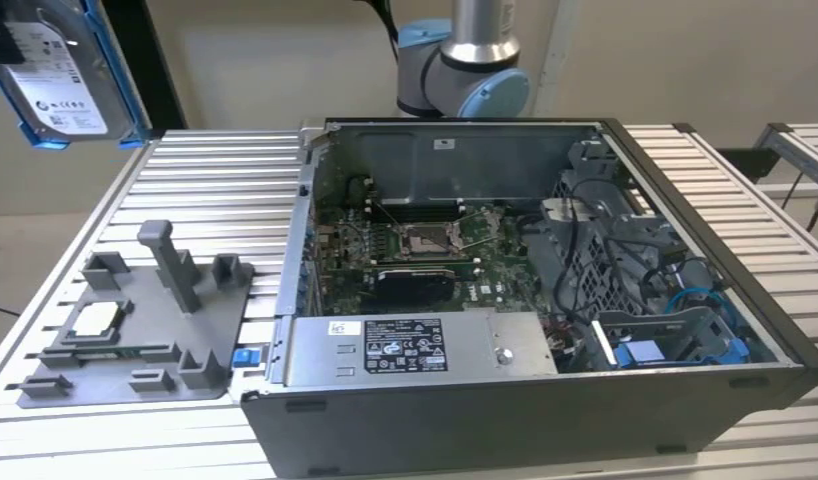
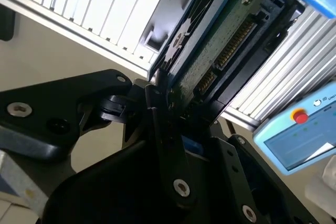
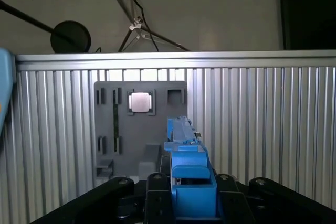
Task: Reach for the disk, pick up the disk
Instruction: 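Pick up the disk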
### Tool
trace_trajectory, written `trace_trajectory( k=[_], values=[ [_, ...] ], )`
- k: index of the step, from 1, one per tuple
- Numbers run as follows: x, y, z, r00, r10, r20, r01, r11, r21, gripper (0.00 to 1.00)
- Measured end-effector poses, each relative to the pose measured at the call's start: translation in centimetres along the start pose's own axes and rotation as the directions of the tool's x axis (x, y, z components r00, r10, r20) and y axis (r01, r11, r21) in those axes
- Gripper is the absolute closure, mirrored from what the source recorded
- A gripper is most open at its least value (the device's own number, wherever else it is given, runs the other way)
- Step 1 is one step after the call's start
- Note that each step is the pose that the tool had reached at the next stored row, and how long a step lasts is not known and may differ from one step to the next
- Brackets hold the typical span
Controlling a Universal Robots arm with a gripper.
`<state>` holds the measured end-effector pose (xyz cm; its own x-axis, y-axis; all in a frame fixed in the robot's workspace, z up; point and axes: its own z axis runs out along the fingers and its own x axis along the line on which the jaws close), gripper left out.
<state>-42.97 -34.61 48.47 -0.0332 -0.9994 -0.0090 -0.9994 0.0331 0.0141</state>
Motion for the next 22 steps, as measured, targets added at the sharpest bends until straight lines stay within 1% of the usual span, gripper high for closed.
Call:
trace_trajectory(
  k=[22],
  values=[
    [-0.06, -1.77, -0.02, 1.0000, 0.000, 0.0000, 0.000, 1.0000, 0.0001, 1.00]
  ],
)
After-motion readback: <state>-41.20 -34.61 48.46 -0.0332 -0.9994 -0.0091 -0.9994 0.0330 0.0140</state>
